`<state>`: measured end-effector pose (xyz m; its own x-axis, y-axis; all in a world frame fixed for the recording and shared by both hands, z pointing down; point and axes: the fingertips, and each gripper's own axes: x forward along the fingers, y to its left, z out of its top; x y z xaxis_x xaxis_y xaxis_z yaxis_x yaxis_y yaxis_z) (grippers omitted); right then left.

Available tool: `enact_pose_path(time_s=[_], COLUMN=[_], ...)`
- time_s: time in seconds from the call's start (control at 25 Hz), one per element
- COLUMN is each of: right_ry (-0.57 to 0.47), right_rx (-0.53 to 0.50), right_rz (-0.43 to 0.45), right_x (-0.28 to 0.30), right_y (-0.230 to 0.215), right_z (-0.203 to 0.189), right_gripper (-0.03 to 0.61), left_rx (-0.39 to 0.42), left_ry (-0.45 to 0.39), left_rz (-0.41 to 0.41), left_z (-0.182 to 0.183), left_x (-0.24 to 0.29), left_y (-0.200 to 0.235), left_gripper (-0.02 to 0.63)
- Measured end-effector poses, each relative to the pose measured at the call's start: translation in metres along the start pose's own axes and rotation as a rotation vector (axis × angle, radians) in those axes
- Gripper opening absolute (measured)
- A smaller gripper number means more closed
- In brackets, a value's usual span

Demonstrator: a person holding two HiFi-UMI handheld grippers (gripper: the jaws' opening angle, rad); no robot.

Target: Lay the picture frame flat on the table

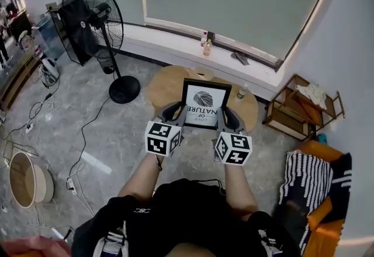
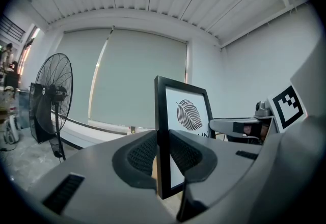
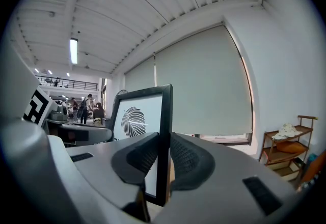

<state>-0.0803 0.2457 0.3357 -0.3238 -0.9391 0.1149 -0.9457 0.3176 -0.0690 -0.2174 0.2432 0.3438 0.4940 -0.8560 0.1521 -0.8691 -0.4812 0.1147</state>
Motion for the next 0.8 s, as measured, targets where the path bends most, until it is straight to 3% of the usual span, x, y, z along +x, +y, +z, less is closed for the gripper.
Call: enact_pose_path(time_s=[0.4, 0.8], right_ry=[-0.003, -0.012], right_rx=[-0.009, -0.033], right_rz=[-0.023, -0.019], right_x=[0.018, 0.048], right_y=[0.045, 0.037], right_z=[-0.003, 0.002], right_gripper=[0.087, 0.087], left_rx=[0.001, -0.008], left_ry=[-0.007, -0.009], left_rz=[-0.039, -0.044], left_z=[0.000, 0.002], left_x=[-0.020, 0.007], left_y=[0.044, 0.061], left_gripper=[0.087, 0.087])
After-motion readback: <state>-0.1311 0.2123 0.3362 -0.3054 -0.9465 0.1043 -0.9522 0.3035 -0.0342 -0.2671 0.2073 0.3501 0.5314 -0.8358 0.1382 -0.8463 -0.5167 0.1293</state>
